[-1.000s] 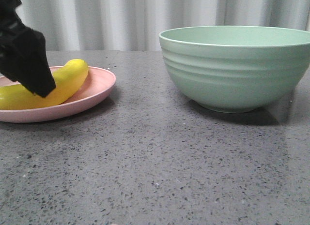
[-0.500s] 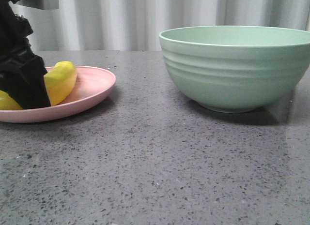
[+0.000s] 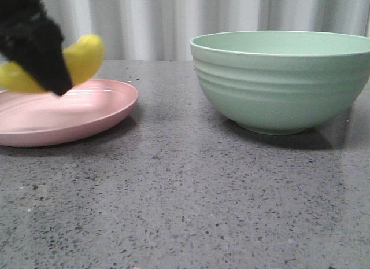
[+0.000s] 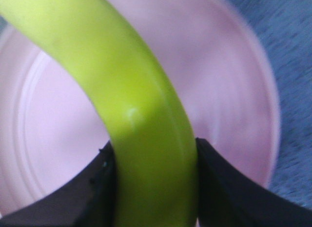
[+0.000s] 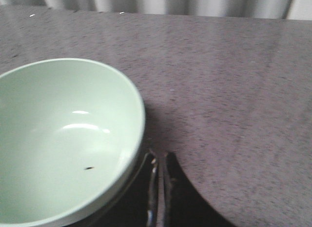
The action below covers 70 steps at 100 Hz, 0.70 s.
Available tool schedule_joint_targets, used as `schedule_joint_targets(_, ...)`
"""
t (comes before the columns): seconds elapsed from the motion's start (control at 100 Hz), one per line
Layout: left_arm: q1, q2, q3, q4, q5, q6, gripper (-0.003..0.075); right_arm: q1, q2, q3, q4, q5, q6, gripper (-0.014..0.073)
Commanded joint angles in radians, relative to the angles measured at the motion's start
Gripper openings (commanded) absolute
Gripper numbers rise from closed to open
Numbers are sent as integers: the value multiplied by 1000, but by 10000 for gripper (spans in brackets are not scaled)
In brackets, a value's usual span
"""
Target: Transfer banana from pink plate to green bowl
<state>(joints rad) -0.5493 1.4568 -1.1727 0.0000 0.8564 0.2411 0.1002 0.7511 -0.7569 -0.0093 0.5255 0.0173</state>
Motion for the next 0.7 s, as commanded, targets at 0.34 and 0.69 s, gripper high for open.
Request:
schedule_joint_targets(0.34, -273, -84, -137, -32, 27, 58, -20, 313, 311, -300, 183, -43, -5, 451)
schedule_joint_targets(0.69, -315, -84, -137, -39, 49, 58, -20, 320, 573, -488, 466, -17, -5, 459)
